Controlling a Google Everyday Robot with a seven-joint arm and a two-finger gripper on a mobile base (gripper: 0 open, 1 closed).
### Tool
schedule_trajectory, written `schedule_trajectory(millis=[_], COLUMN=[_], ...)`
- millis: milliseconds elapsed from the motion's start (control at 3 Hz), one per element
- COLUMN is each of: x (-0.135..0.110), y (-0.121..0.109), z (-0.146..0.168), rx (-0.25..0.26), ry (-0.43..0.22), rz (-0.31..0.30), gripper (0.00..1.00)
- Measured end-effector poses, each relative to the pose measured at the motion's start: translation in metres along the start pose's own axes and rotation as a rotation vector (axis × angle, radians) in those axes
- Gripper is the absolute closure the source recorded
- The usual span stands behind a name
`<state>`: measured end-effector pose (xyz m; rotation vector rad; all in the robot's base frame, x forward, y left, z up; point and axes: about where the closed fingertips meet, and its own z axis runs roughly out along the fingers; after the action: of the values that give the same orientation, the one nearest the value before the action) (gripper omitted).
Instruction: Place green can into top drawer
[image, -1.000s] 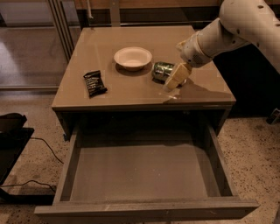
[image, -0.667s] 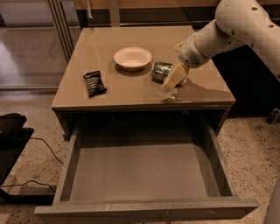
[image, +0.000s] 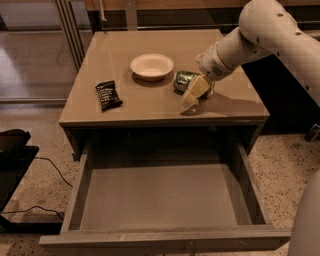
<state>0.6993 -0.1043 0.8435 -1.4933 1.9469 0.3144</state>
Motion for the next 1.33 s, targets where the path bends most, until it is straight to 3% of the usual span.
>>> schedule_trajectory(millis=[333, 1333], x=[0.0000, 0.0000], y=[0.0000, 0.0000], z=[0.0001, 0.0002], rx=[0.000, 0.000], ry=[0.000, 0.000], rz=[0.000, 0.000], gripper=[0.19, 0.88])
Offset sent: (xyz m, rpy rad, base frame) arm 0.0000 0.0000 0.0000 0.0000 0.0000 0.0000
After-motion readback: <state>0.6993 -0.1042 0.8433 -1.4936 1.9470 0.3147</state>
